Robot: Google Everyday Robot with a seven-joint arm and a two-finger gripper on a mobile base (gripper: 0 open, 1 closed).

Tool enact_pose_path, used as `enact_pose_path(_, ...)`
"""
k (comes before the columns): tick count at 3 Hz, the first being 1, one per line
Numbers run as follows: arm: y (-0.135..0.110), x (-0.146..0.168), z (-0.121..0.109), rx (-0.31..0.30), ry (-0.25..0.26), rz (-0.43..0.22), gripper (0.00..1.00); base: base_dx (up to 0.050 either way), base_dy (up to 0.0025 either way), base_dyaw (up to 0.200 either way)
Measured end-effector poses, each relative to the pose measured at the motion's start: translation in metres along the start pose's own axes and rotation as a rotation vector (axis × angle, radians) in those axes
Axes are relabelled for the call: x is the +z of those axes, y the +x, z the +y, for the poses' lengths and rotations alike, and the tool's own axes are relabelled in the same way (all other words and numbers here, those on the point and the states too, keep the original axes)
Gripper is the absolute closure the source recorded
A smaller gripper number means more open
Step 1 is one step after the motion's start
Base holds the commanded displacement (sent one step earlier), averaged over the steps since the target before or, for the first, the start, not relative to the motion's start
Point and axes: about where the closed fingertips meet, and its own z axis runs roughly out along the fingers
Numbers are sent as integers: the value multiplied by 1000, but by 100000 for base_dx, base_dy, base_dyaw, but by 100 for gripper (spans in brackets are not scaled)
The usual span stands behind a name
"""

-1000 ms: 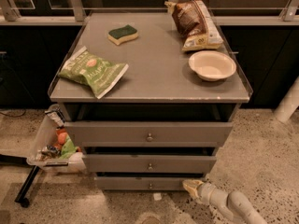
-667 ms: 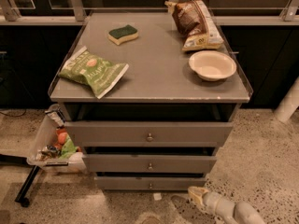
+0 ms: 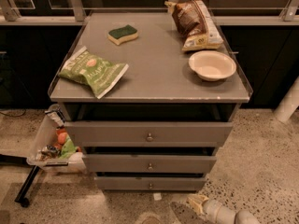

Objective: Close bottom drawer

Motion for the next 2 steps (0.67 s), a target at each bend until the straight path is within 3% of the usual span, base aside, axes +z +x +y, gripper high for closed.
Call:
enact_pose_path(1,0,0,0,0,0,0,10,0,0,0)
enact_pose_path(2,0,0,0,0,0,0,0,0,0,0)
